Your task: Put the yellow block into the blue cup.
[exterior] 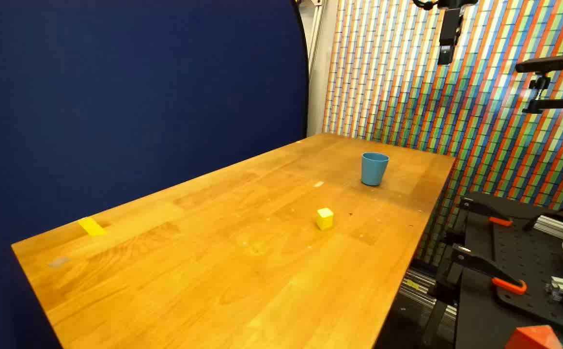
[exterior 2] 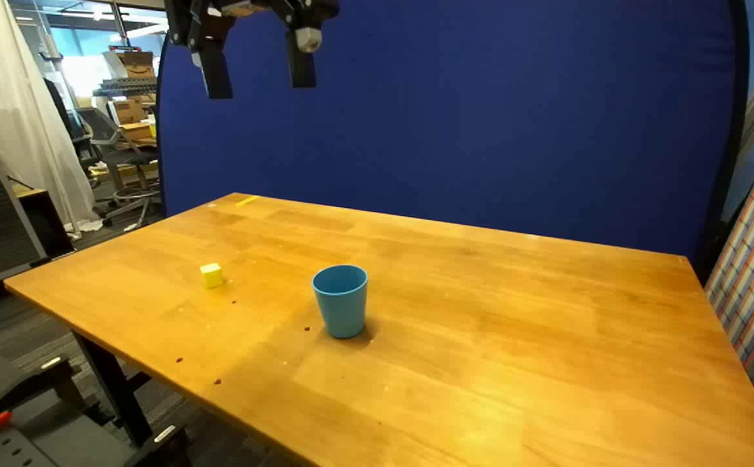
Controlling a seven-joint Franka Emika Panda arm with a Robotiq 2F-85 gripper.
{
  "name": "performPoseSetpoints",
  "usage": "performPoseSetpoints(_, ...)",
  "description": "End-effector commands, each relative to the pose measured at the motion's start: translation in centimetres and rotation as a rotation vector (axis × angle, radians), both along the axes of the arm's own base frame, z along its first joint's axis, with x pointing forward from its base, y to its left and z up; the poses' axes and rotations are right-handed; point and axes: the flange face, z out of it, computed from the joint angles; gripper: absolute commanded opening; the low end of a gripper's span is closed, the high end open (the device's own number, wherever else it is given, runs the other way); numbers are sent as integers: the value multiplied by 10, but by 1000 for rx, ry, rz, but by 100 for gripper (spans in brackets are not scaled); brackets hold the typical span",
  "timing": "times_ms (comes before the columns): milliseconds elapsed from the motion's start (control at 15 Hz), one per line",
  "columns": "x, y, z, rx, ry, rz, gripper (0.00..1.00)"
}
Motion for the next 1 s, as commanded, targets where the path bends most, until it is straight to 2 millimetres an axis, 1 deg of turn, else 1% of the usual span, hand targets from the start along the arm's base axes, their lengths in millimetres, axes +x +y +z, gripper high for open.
performPoseSetpoints(0, 1, 0, 2, -1, -4, 0, 100)
performPoseSetpoints(267, 3, -2, 9, -6, -18, -2, 100)
performPoseSetpoints(333, 12, 0, 4, 3, 9, 13, 100)
performPoseSetpoints(400, 24, 8, -3, 6, 41, 26, 100)
performPoseSetpoints(467, 43, 23, -15, 18, 66, 51, 100)
performPoseSetpoints(533, 56, 38, -25, 30, 77, 82, 100)
performPoseSetpoints(600, 73, 59, -39, 42, 95, 138, 100)
performPoseSetpoints(667, 85, 76, -49, 61, 110, 176, 100)
performPoseSetpoints(867, 124, 137, -92, 108, 160, 314, 100)
performPoseSetpoints(933, 132, 155, -110, 120, 177, 353, 100)
